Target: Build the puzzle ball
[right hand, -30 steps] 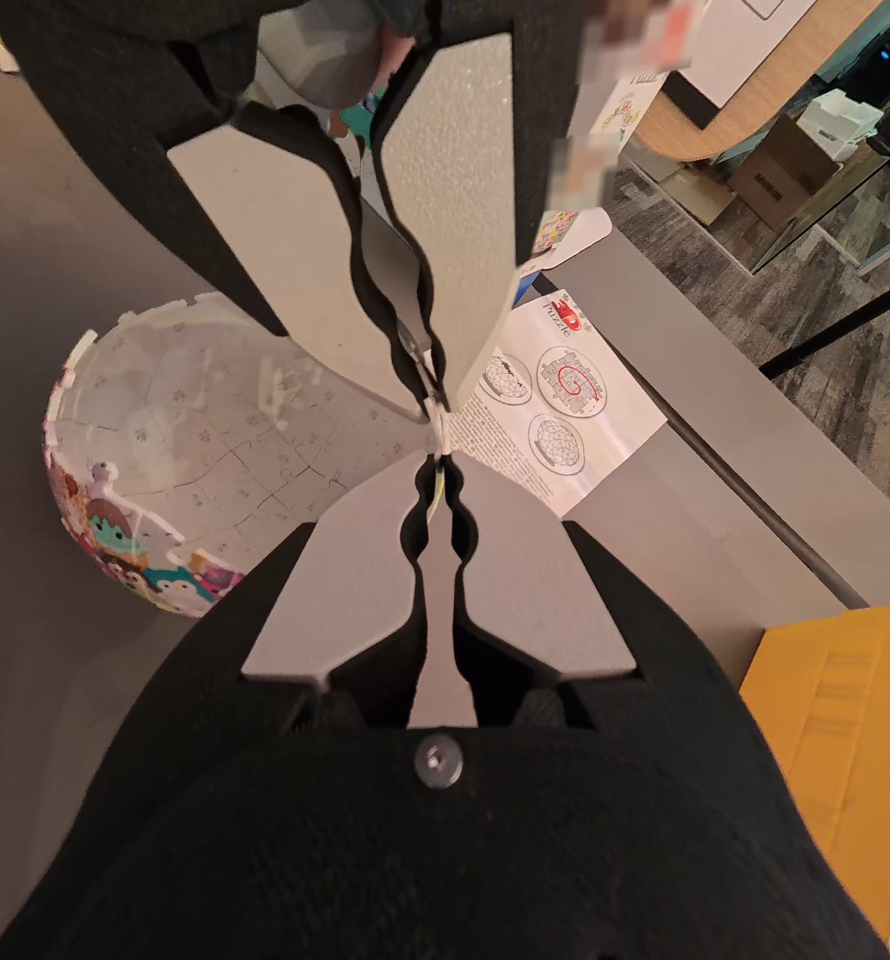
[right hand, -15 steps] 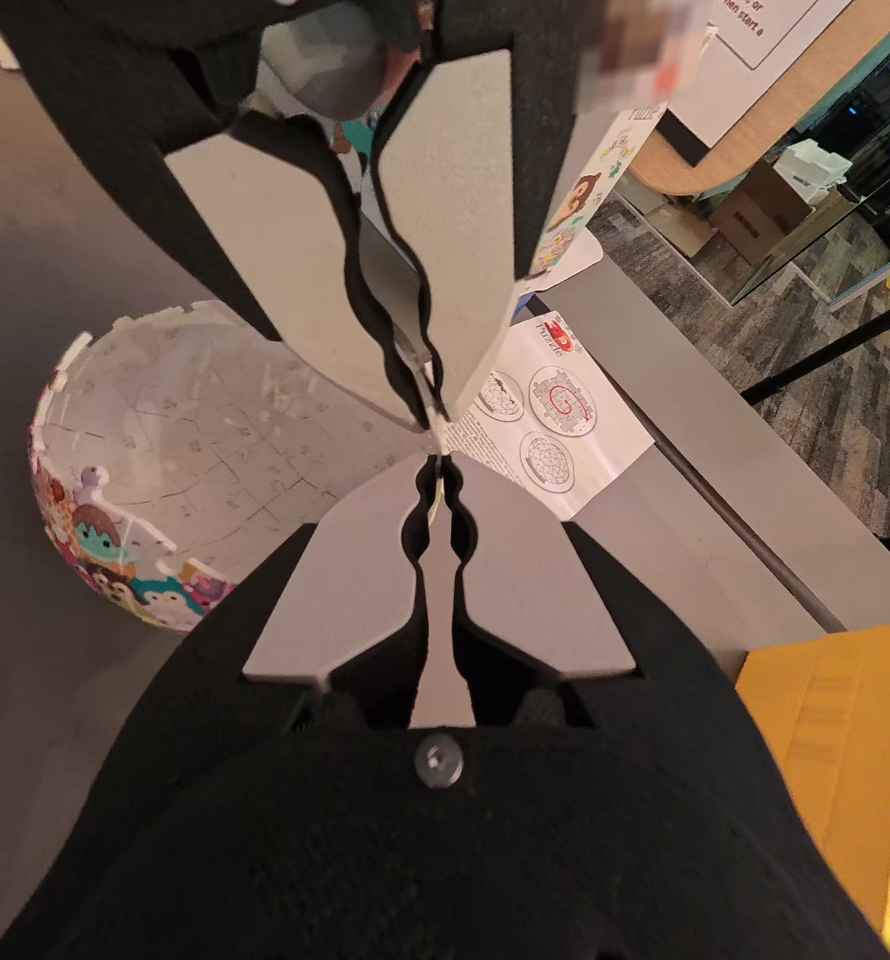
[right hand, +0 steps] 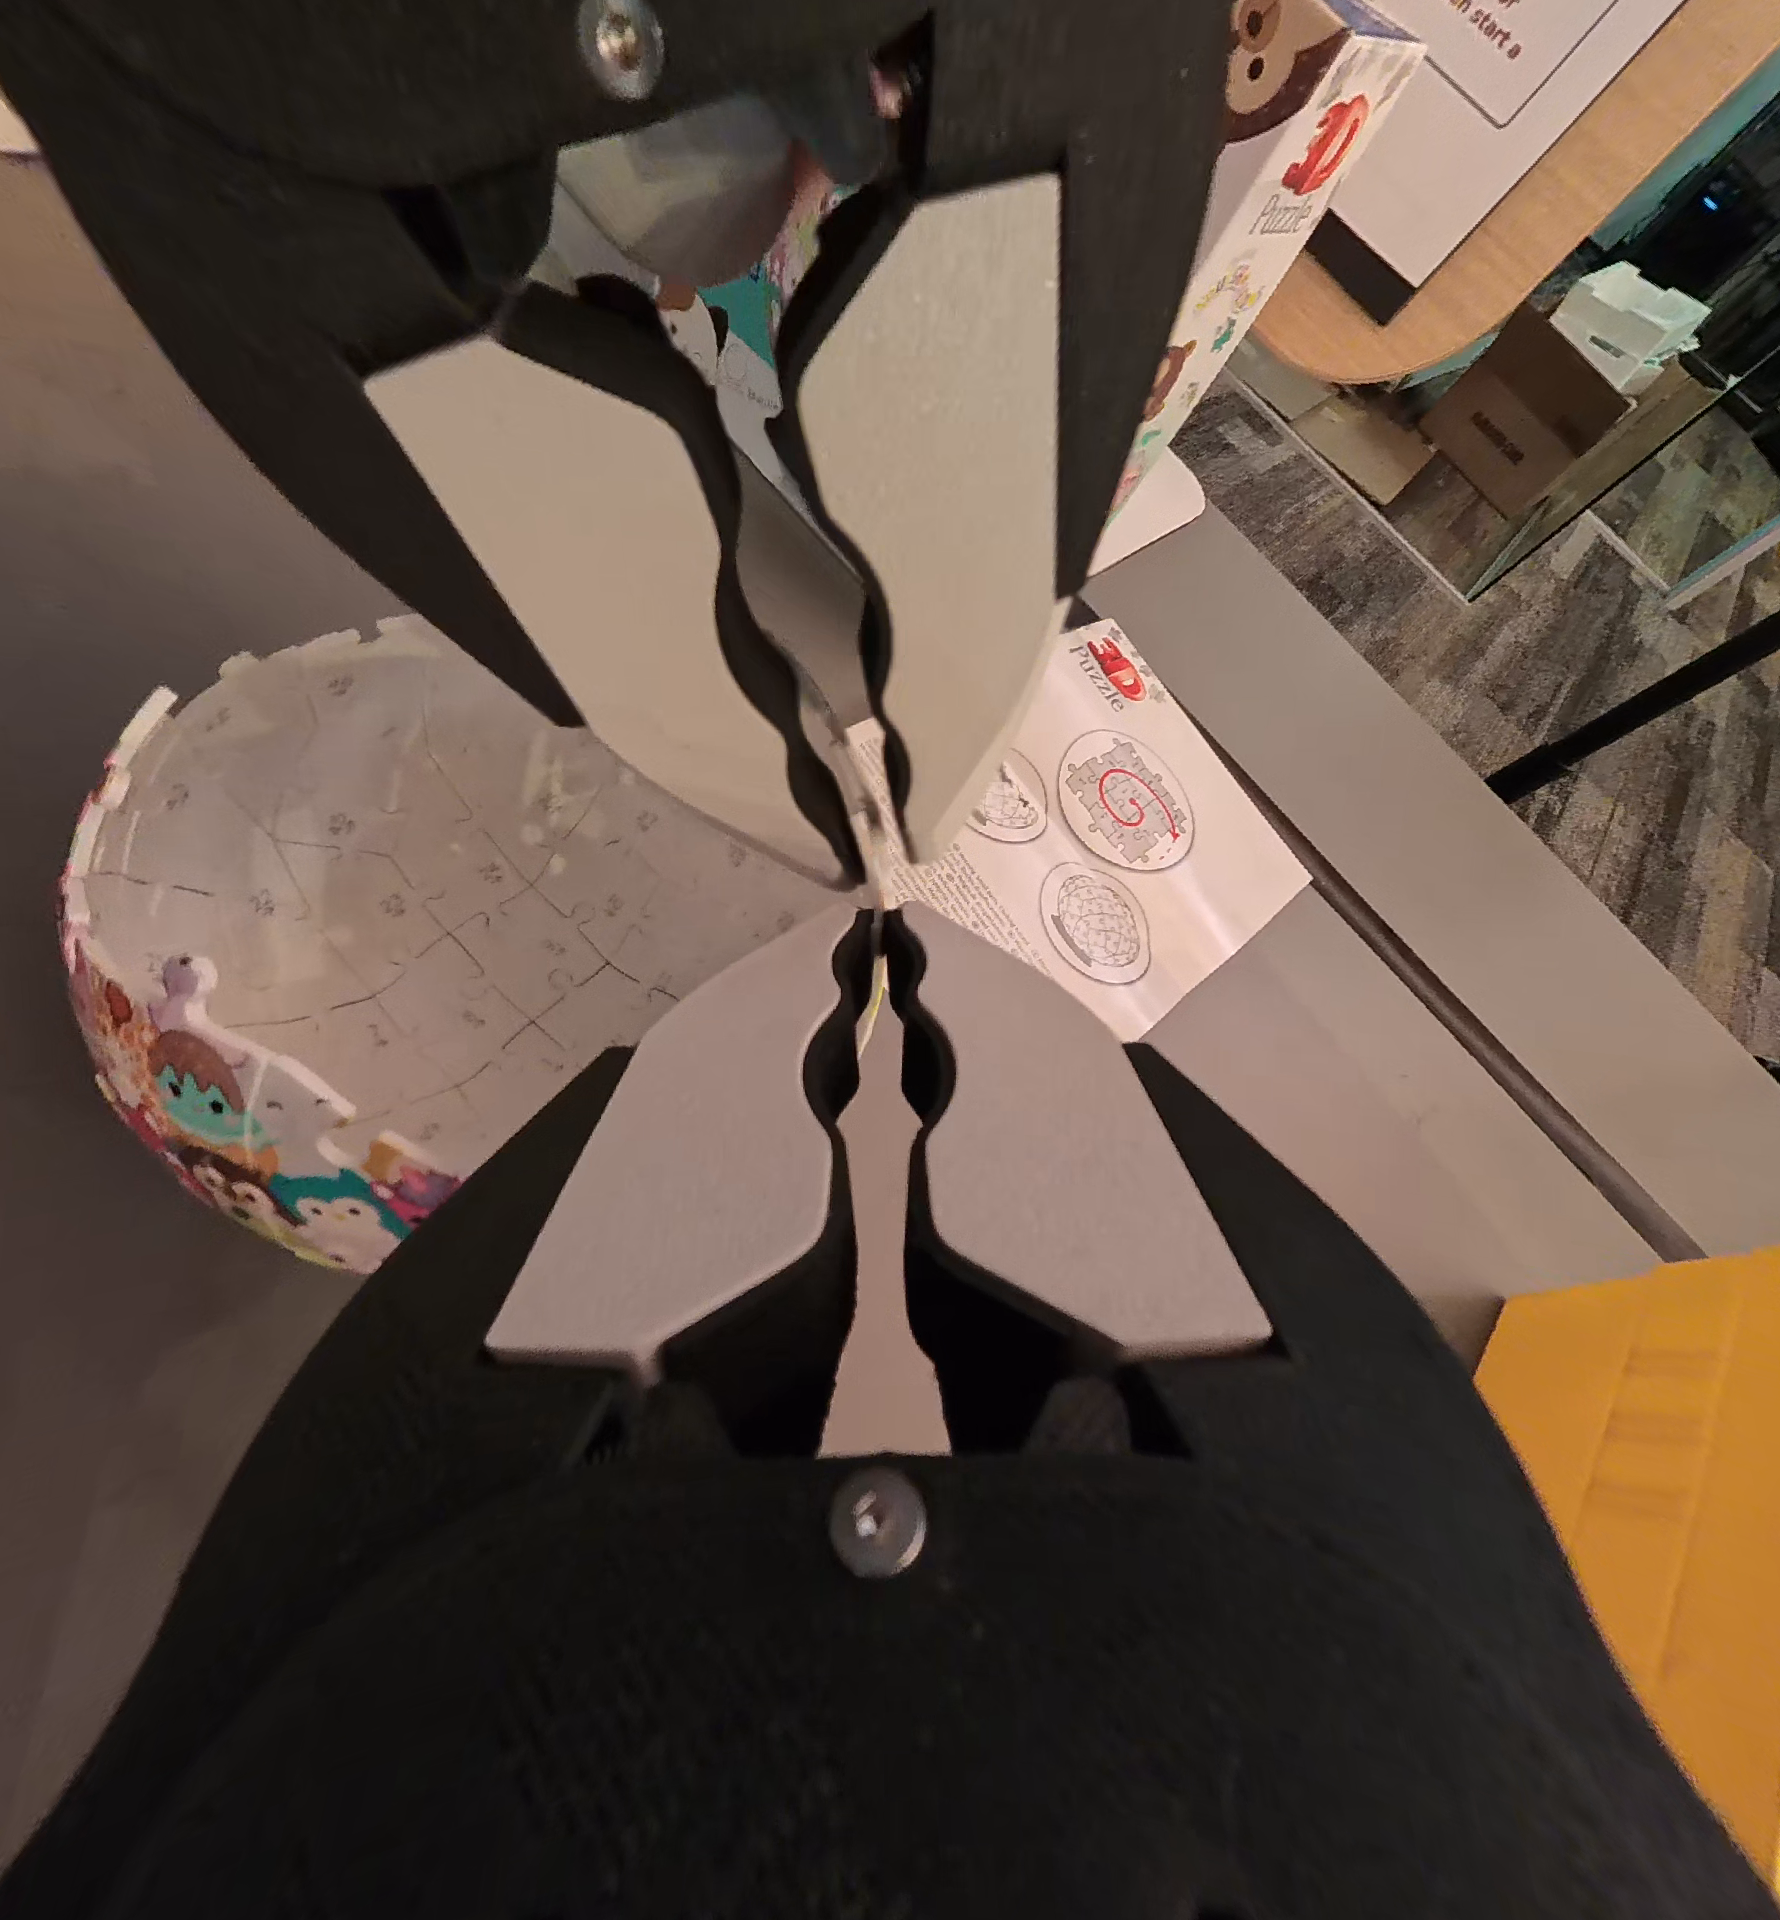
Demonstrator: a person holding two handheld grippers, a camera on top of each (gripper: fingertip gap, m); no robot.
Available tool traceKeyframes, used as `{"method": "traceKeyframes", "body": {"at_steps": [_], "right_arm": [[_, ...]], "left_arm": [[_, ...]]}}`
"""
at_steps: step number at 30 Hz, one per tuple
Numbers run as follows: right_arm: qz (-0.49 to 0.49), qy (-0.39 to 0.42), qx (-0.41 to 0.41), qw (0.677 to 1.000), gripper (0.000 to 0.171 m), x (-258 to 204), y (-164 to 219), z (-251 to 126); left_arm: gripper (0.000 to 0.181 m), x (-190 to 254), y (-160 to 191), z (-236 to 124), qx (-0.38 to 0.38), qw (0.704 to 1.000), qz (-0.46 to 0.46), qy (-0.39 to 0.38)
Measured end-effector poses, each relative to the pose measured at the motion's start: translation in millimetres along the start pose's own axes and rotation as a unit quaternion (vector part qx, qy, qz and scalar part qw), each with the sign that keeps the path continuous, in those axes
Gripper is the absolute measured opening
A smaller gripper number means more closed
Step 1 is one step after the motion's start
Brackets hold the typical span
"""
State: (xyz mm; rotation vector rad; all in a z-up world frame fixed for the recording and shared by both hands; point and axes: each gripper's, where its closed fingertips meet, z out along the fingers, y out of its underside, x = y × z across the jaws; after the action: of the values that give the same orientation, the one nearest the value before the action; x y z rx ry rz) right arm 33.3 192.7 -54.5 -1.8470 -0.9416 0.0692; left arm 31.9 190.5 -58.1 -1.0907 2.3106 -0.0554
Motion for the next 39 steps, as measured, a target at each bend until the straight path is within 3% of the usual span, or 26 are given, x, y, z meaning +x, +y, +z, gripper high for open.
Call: {"method": "traceKeyframes", "body": {"at_steps": [24,26,31,39], "right_arm": [[-0.018,0.022,0.003,1.000,0.003,4.0,0.3,0.2],[-0.008,0.017,0.001,1.000,0.004,4.8,1.1,-0.1],[0.002,0.011,0.005,1.000,0.004,4.7,1.1,-0.8],[-0.021,0.026,-0.001,0.999,0.004,4.5,0.6,-0.4]], "left_arm": [[0.005,-3.2,1.9,2.6,-0.001,1.000,0.001,-0.002],[0.014,-6.7,2.2,0.9,-0.004,1.000,0.006,-0.020],[0.027,-10.5,-5.8,-14.5,0.033,0.999,-0.042,-0.008],[0.021,-11.8,-3.0,-22.2,0.049,0.994,-0.094,0.031]]}}
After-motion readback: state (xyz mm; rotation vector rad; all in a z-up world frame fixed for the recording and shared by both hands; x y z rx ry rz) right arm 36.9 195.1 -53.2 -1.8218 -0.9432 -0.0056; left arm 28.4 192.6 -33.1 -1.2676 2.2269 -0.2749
